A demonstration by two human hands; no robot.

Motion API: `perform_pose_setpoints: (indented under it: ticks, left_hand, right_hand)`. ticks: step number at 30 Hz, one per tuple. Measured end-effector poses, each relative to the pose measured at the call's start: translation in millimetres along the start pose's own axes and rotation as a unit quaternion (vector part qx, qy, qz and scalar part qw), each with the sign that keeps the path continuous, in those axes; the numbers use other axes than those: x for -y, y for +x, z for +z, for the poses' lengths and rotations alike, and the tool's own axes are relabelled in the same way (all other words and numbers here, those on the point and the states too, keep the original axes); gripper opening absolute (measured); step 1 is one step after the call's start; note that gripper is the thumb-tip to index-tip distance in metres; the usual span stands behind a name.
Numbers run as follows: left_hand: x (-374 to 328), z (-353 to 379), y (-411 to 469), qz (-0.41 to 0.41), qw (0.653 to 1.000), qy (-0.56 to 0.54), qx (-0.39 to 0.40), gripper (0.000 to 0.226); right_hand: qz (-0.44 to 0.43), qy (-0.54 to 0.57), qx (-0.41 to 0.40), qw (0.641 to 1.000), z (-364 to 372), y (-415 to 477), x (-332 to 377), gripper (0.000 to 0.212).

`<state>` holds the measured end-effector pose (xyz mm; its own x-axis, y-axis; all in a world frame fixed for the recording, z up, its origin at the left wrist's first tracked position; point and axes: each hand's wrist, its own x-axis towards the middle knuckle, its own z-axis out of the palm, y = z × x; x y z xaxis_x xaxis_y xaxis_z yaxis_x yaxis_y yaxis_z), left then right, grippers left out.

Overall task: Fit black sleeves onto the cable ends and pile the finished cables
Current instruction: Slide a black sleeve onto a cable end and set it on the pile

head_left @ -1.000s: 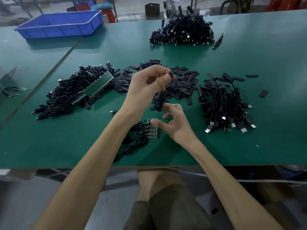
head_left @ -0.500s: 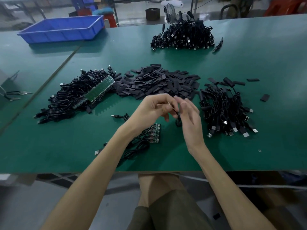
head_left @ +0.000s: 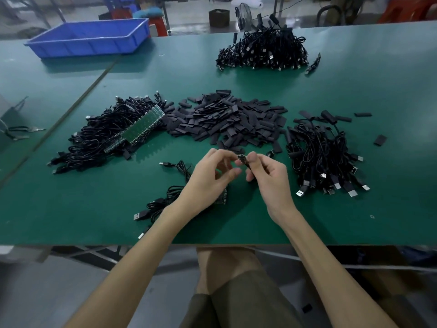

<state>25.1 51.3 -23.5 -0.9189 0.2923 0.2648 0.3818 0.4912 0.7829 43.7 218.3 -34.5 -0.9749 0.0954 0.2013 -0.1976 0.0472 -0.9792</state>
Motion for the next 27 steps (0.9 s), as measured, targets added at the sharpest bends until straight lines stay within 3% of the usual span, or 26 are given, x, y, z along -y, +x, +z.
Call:
perform_pose_setpoints:
  ticks: [3,7,13,17,21,24,27]
  left_hand:
    - [14.9,-7.2,-8.9,-0.002,0.99,0.134,0.046,0.036]
    - [27.9,-35.3,-12.4,0.002,0.981,0.181,0.072,0.041]
    - [35.7,-64.3,-1.1,-0.008,0.945,0.323,0.045,0.025]
    - [19.1,-41.0,19.2,-0.014,0.954,0.299,0.014,0.027]
    - [9.2,-11.9,45.0,-0.071,0.956,0.28,0.045,0.035]
    - [12.0,-3.3,55.8,-0.115,0.956,0.264,0.05,0.026]
    - [13.6,-2.9,52.1,-0.097,0.959,0.26,0.05,0.02]
  right_hand:
    - [0.003,0.001,0.001,1.0,-0.2,-0.8,0.4,0.035]
    - [0.013,0.007,0.008,1.0,-0.2,-0.9,0.8,0.032]
    - [0.009,0.024,0.061,0.998,4.4,-1.4,2.0,0.023]
    - [0.01,0.027,0.043,0.999,3.5,-0.8,1.2,0.022]
    - [0.01,0.037,0.017,0.999,1.3,-0.8,-2.5,0.016]
    - [-0.003,0.027,0.022,0.999,1.4,-1.5,-2.3,0.015]
    - [-0.01,0.021,0.027,0.999,1.3,-2.3,-0.1,0.02]
